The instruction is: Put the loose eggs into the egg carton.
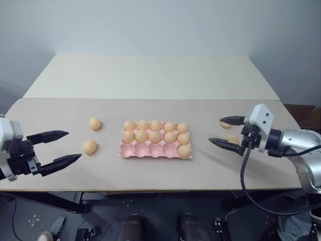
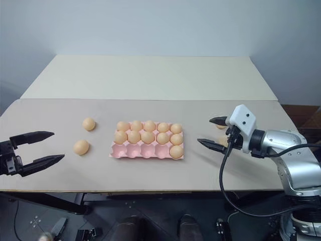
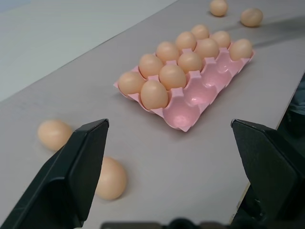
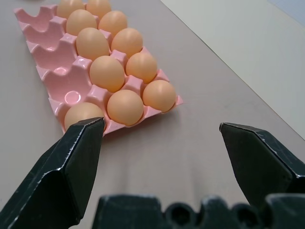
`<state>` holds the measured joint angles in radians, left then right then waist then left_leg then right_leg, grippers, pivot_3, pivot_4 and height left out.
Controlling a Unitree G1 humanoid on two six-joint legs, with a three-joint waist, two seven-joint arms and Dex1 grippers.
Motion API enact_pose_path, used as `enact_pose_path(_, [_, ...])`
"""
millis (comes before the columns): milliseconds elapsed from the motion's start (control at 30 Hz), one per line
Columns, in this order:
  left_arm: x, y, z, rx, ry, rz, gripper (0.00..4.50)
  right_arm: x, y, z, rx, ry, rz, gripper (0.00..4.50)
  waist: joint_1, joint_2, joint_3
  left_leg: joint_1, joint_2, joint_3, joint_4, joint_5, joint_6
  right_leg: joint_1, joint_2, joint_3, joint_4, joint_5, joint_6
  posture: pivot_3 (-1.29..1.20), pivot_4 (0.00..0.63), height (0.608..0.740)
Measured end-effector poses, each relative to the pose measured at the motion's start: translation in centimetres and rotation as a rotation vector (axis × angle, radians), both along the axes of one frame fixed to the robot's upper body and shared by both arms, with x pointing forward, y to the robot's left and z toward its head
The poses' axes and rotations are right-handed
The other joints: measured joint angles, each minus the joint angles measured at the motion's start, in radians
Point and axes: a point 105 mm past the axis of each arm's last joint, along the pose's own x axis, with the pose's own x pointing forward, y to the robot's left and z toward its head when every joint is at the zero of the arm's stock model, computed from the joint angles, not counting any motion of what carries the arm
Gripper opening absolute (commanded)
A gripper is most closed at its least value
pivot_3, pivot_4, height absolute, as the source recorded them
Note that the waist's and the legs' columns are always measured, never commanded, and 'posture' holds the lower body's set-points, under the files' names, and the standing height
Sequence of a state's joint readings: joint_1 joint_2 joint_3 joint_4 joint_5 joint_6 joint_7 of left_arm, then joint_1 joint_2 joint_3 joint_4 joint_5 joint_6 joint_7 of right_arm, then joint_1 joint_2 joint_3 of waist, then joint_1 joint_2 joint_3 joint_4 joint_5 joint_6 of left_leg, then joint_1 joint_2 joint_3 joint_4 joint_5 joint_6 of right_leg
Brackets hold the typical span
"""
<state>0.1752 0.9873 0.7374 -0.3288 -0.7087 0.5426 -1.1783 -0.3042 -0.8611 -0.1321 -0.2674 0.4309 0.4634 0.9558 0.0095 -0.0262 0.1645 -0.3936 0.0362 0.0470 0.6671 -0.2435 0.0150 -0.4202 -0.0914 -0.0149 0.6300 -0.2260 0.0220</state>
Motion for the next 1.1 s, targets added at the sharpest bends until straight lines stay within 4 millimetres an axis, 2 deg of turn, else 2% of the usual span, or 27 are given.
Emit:
enact_pose_path(333, [1.2, -1.2, 0.0, -0.021, -0.021, -0.05, 4.48, -0.1, -0.4, 0.5, 0.0, -0.017, -0.017, 4.5, 0.0, 0.0, 0.0, 0.0, 0.0, 0.003, 0.0, 0.0, 0.0, -0.001, 0.0, 0.002, 0.0, 0.001, 0.001, 0.0, 0.15, 0.74])
enact_pose_path(600, [1.9, -2.6, -0.7, -0.052, -0.01, -0.126, 4.48, -0.4, -4.2, 0.4, -0.06, 0.006, -0.231, 4.5, 0.002, 0.0, 0.0, 0.0, 0.0, 0.004, 0.0, 0.0, 0.0, -0.001, 0.0, 0.003, 0.0, 0.001, 0.001, 0.0, 0.15, 0.74])
enact_pose_path(733, [2.0, -3.4, -1.4, -0.072, 0.023, -0.168, 4.48, -0.6, -6.2, -0.2, -0.077, 0.079, -0.383, 4.5, 0.0, 0.0, 0.0, 0.001, 0.0, 0.005, 0.0, 0.0, 0.0, -0.001, 0.0, 0.003, 0.0, 0.002, 0.001, 0.0, 0.15, 0.74])
enact_pose_path(900, [2.4, -3.7, -1.0, -0.073, 0.02, -0.197, 4.48, -0.7, -6.7, -1.8, -0.09, 0.164, -0.474, 4.5, -0.004, 0.0, 0.0, 0.001, 0.001, 0.005, 0.0, 0.0, 0.0, -0.001, 0.001, 0.004, 0.0, 0.001, 0.001, 0.0, 0.15, 0.74])
enact_pose_path(1000, [2.8, -3.9, -1.0, -0.076, 0.025, -0.214, 4.48, 0.6, -6.1, -2.5, -0.071, 0.186, -0.508, 4.5, -0.011, -0.001, 0.0, 0.001, 0.001, 0.006, 0.0, 0.0, 0.0, -0.001, 0.001, 0.005, -0.001, 0.001, 0.003, 0.0, 0.15, 0.74])
enact_pose_path(1100, [2.9, -4.1, -0.9, -0.074, 0.025, -0.227, 4.48, 2.0, -5.9, -4.3, -0.082, 0.228, -0.56, 4.5, -0.013, -0.001, 0.0, 0.0, 0.0, 0.006, 0.0, 0.0, 0.0, -0.001, 0.001, 0.005, -0.001, 0.002, 0.001, 0.0, 0.15, 0.74])
